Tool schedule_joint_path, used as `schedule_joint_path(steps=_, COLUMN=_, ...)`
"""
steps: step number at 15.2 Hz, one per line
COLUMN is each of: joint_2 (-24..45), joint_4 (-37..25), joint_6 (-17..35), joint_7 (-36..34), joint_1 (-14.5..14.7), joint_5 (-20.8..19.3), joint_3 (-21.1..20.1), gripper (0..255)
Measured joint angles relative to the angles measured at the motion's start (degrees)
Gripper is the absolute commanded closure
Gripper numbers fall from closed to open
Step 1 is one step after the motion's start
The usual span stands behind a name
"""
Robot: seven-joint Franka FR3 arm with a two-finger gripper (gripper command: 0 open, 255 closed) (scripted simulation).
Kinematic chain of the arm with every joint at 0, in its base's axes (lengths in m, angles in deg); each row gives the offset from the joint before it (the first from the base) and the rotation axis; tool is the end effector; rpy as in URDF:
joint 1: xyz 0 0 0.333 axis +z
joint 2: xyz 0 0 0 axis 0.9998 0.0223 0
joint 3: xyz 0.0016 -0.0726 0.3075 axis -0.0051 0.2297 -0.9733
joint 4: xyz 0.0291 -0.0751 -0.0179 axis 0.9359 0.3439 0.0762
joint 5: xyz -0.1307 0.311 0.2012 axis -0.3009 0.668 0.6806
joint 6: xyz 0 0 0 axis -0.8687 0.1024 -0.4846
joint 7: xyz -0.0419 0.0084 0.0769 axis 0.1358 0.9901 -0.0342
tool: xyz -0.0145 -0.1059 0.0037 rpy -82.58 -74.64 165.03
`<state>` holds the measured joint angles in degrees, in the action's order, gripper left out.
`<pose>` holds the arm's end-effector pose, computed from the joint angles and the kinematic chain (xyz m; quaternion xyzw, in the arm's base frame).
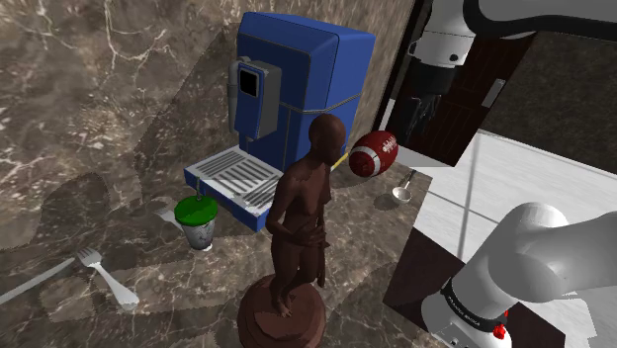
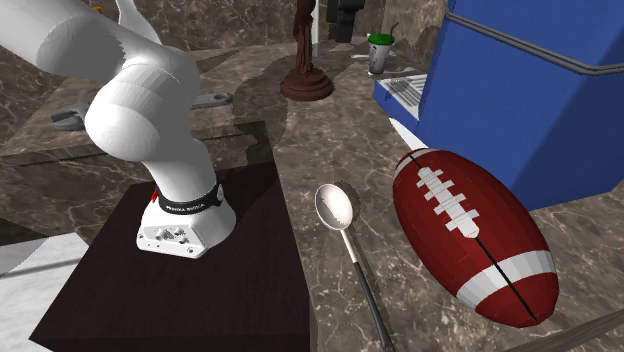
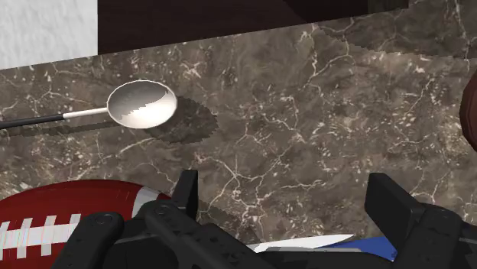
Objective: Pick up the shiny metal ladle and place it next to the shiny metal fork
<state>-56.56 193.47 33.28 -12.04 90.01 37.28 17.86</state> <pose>0.3081 0.0211 0.5845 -0.9987 -0.0360 0.0357 0.0068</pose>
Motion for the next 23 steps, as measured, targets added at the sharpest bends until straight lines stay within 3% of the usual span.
schedule_joint_path(steps=5, joint_2=1.81, joint_4=2.82, joint_6=5.33, joint_7=-5.51, joint_1=-3.60, joint_5=0.16, joint_3=0.80, gripper=0)
schedule_joint_path(steps=23, joint_2=11.71, joint_4=19.63, joint_6=37.30, joint_7=-35.76, joint_1=-25.36, joint_5=0.01, joint_3=8.12, gripper=0)
